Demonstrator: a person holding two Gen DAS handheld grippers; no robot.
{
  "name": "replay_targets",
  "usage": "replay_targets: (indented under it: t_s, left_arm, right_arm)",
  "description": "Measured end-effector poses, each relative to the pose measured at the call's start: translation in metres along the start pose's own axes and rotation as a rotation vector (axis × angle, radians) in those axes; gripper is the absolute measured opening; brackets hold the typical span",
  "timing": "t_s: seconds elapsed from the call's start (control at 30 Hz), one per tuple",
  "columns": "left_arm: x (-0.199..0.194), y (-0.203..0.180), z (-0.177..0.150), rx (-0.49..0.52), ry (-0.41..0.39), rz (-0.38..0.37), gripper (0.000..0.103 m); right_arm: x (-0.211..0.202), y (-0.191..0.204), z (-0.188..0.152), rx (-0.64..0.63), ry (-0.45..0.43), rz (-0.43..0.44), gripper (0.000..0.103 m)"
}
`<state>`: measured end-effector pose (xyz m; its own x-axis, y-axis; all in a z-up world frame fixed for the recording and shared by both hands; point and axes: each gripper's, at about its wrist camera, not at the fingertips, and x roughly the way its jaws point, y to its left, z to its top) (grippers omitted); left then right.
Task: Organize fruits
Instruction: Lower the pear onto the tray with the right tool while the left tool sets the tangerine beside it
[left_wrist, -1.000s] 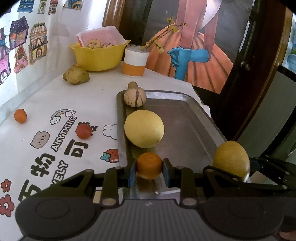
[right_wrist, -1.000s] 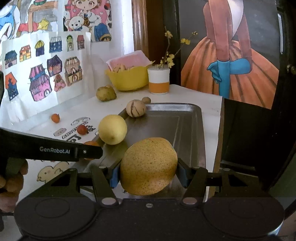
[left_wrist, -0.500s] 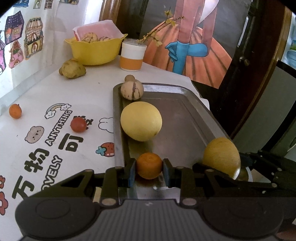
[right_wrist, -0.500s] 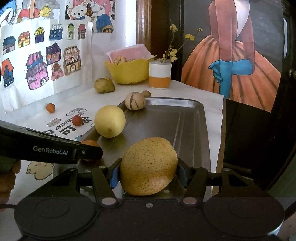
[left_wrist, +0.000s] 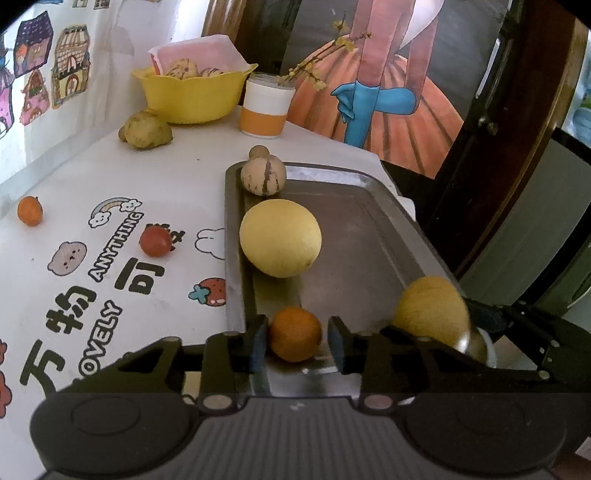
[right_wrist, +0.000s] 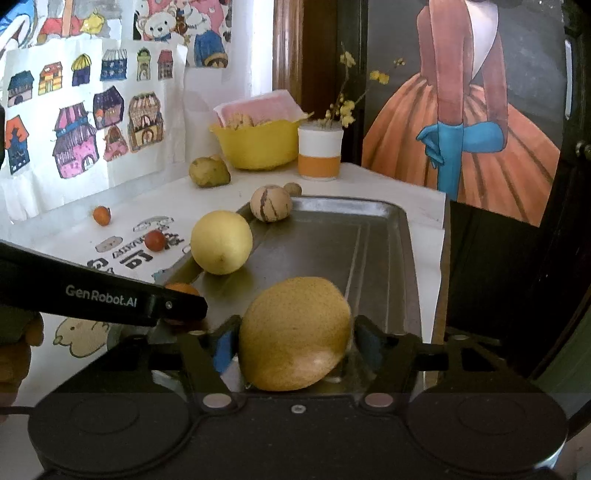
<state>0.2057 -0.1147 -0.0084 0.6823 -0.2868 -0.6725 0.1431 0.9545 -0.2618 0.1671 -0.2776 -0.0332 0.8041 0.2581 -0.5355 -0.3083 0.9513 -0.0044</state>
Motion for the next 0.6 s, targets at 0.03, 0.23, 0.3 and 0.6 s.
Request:
replay_targets:
  t_s: [0.03, 0.23, 0.3, 0.6]
  left_arm:
    - [-0.002, 0.000, 0.000, -0.006, -0.003, -0.007, 0.053]
    - [-0.020, -0.005, 0.000, -0.004, -0.051, 0.002, 0.077]
    - [-0.027, -0.003, 0.000, -0.015, -0.065, 0.001, 0.081]
    - [-0.063, 0.011, -0.012, -0.027, -0.146, 0.046, 0.102]
  right_arm:
    - [-0.002, 0.000, 0.001, -0.002, -0.004, 0.000, 0.077]
    - [-0.016, 0.004, 0.003, 0.002, -0.028, -0.015, 0.084]
    - [-0.023, 0.004, 0.003, 0.008, -0.034, -0.021, 0.089]
    - [-0.060, 0.013, 0.002, 0.053, -0.038, -0.042, 0.102]
